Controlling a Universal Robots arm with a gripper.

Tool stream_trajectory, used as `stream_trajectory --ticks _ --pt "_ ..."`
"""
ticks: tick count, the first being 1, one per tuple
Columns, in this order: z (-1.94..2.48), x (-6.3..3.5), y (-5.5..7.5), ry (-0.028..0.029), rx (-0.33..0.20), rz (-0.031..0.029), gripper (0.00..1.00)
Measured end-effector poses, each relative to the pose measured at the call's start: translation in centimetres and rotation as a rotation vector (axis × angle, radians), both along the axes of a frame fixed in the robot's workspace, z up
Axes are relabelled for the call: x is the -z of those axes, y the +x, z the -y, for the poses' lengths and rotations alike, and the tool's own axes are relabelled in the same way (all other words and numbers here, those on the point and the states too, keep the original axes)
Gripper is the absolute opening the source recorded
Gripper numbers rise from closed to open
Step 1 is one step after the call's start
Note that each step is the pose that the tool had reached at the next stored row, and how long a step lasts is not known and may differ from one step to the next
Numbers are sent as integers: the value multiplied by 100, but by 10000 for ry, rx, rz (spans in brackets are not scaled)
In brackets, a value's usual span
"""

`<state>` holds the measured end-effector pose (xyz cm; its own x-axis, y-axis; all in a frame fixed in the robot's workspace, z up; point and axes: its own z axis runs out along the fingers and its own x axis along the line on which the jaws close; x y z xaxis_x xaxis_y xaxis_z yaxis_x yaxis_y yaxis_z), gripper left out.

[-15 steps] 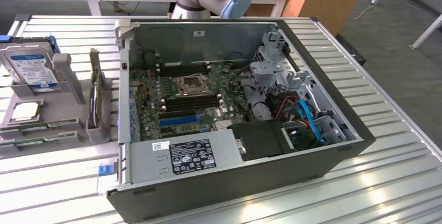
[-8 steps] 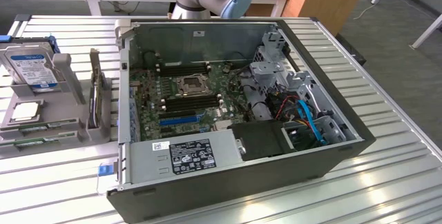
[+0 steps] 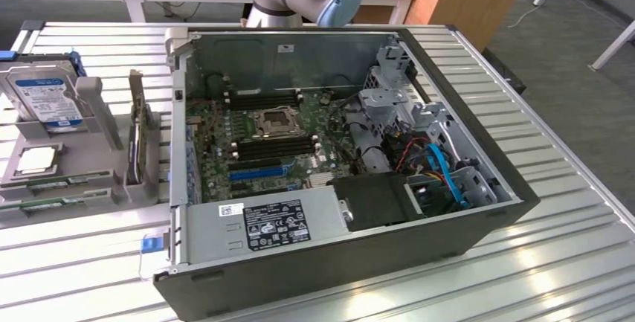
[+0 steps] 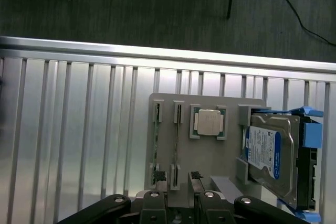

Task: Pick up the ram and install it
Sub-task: 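Pick up the ram and move it above insertion slot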

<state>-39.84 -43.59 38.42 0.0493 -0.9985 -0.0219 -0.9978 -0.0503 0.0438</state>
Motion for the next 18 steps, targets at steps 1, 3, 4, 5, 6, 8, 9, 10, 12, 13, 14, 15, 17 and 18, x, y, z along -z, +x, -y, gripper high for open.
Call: stream_trajectory --ticks 1,3,4,5,6,8,9,10,12,13,14,15,17,18 --pt "0 13 0 0 0 0 29" --pt "0 39 0 0 0 0 29" --pt "0 53 0 1 0 0 29" --pt "0 67 0 0 0 0 29" --pt "0 82 0 0 1 -1 29" --pt "0 108 0 0 0 0 29" --pt "0 119 0 0 0 0 29" --pt "0 130 0 0 0 0 29" --pt "0 150 0 0 0 0 29" --pt "0 159 0 0 0 0 29" --pt "0 168 0 0 0 0 29" --pt "0 177 0 0 0 0 29" --pt "0 193 0 0 1 0 29" --pt "0 201 0 0 0 0 29"
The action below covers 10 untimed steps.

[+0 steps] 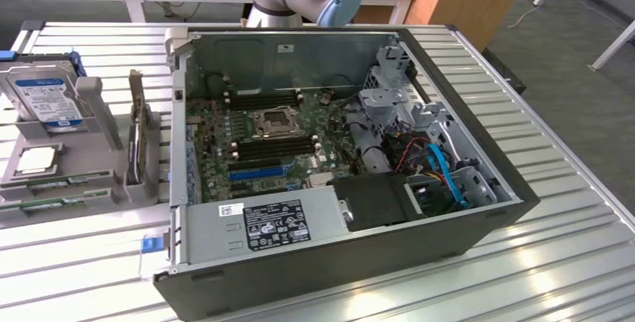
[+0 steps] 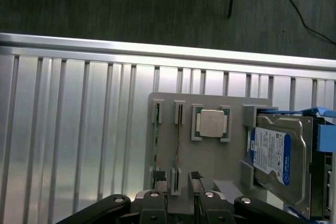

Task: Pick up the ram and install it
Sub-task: 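Pick up the ram and move it above insertion slot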

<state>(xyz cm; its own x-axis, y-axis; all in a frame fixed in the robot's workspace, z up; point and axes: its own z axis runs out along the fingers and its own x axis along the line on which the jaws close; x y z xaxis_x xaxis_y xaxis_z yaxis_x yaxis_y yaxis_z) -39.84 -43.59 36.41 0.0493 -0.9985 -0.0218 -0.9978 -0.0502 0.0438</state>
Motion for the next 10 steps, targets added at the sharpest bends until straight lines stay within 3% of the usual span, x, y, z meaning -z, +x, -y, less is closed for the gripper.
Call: stream_trajectory --ticks 10 --pt "0 89 0 0 0 0 29"
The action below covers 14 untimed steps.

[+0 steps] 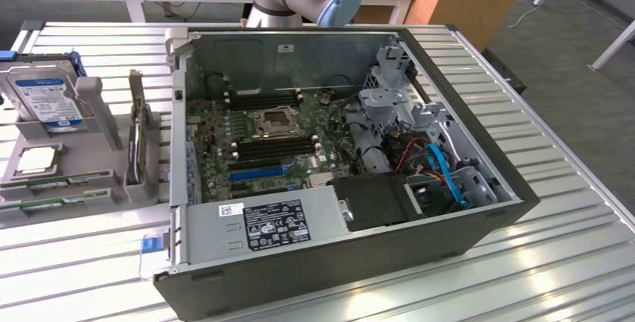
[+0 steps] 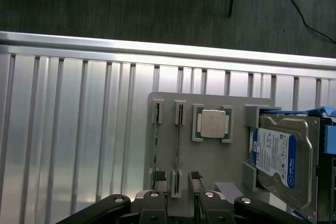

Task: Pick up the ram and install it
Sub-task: 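Pick up the ram and move it above insertion slot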

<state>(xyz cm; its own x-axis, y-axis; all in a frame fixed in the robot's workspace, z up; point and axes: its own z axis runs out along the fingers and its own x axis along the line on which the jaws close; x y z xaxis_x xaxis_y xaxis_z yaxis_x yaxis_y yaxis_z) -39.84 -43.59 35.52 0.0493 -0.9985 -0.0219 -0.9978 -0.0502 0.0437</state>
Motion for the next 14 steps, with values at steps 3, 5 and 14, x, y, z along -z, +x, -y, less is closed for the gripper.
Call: stream_trajectory --ticks 3,5,14 --pt "0 28 0 0 0 -1 29" --pt "0 49 0 1 0 1 29" --pt "0 141 0 -1 0 -1 29"
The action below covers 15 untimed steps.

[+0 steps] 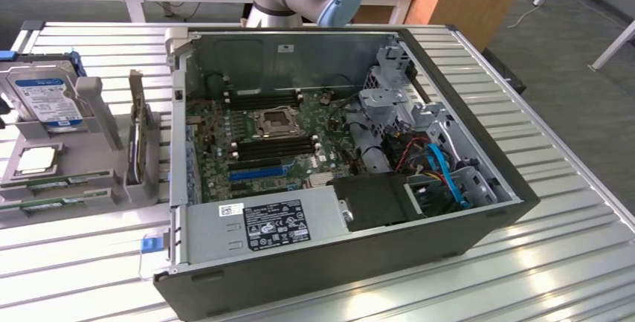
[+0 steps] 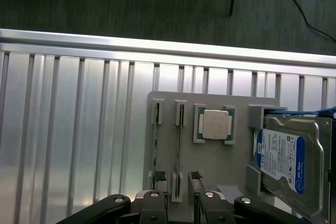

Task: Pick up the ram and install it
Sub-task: 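Pick up the ram and move it above insertion slot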

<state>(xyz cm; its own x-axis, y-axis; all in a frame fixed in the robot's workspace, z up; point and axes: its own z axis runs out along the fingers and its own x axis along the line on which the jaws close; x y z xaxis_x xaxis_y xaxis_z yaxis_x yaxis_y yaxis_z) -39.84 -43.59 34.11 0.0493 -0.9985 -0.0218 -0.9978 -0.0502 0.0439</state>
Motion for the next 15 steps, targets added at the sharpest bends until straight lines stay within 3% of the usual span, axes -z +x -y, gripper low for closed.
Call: stream_trajectory --ticks 15 --pt "0 159 0 1 -1 1 29"
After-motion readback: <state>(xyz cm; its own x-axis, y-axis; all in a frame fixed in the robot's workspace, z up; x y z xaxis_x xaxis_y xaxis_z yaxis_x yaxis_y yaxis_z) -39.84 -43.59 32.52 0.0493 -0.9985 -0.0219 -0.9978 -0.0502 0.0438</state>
